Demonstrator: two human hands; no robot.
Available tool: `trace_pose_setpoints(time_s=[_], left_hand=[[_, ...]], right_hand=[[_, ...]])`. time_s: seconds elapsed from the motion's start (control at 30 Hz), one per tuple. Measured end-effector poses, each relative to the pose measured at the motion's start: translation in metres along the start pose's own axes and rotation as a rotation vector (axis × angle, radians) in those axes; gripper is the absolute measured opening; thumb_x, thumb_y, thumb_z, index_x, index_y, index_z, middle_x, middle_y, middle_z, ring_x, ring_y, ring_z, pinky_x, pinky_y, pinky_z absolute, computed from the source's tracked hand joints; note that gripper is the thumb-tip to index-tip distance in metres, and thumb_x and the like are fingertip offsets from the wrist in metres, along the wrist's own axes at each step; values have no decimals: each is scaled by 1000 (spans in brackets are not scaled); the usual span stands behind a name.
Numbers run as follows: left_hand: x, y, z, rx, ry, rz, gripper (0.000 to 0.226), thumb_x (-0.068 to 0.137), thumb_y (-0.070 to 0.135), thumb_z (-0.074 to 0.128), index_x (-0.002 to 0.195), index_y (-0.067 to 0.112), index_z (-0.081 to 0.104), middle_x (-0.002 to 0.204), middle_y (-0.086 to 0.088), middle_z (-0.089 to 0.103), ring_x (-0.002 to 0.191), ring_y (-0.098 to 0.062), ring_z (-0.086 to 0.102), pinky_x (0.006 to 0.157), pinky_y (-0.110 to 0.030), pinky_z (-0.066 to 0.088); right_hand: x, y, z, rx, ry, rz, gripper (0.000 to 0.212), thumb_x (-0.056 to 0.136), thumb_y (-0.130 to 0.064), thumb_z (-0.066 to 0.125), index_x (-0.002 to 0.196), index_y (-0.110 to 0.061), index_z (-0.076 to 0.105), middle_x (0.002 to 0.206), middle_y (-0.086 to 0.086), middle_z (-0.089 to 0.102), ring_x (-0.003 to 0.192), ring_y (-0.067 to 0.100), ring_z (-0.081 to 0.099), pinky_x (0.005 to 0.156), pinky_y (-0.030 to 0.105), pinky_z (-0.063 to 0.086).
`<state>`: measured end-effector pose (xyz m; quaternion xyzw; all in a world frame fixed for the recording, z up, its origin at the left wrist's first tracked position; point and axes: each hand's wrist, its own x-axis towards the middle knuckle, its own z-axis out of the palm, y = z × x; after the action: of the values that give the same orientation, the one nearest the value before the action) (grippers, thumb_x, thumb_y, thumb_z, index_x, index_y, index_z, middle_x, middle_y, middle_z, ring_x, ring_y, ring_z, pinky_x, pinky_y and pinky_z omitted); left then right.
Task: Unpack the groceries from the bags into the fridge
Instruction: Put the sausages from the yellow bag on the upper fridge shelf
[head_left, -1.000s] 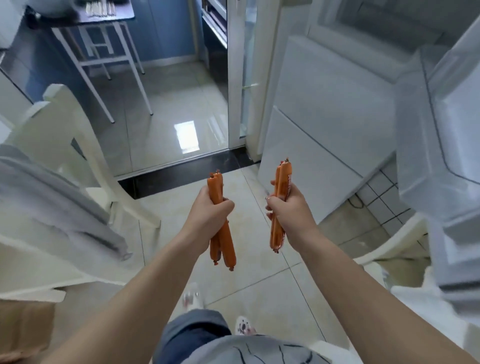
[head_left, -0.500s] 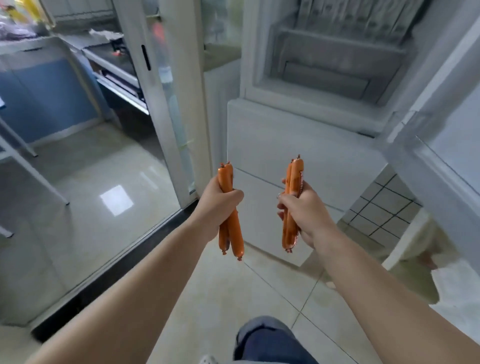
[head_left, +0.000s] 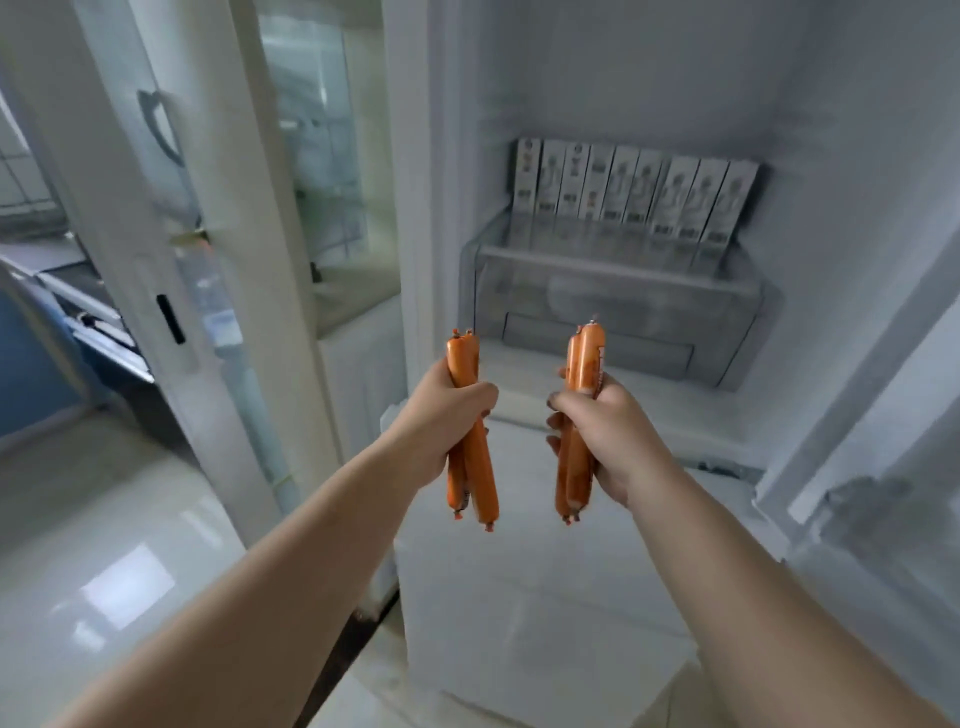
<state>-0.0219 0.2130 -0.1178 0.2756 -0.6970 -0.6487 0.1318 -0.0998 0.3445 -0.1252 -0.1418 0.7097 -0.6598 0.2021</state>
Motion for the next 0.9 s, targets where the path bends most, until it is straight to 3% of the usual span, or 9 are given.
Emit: trace_pose_setpoints(time_s=[0.13,0.27,0.43,0.57,0.77,0.9], left_hand=[[65,42,7,-80,-22,44,21,82,10,57,101,16,53,82,-7,51,75,-19,50,76,-35,50],[114,81,16,-136,-75,75,19,82,10,57,100,14,54,76,-6,52,72,-19,50,70,-34,47],[156,136,26,-274,-164,178,19,87,7,56,103,17,58,75,-3,57,65,-14,54,63,-30,50],[176,181,28,-303,-215,240,15,87,13,59,101,19,57,78,-2,58,66,-13,56,60,-29,51],[175,251,32,-290,-304,408,9,89,14,57,93,21,54,85,-2,54,67,-14,52,59,-28,50],[169,299,32,-249,-312,532,14,88,21,58,101,19,54,88,-2,57,67,-14,53,58,-29,48]], right_hand=[[64,-42,-6,78,28,-25,21,91,-12,54,112,-16,54,87,5,58,75,15,58,66,29,54],[112,-81,-9,114,84,-50,8,91,-11,53,95,-16,57,77,5,57,67,16,58,62,28,52],[147,-128,-17,81,113,-127,14,92,-10,51,104,-14,57,86,6,58,72,16,59,61,29,54],[158,-162,-25,76,152,-206,7,91,-10,53,94,-14,57,83,8,58,70,18,59,63,33,54],[158,-227,-30,32,141,-365,6,91,-10,51,93,-15,54,82,8,58,64,16,58,55,30,54],[155,-276,-36,46,78,-420,7,90,-11,52,96,-13,54,81,8,60,59,14,58,51,28,51]])
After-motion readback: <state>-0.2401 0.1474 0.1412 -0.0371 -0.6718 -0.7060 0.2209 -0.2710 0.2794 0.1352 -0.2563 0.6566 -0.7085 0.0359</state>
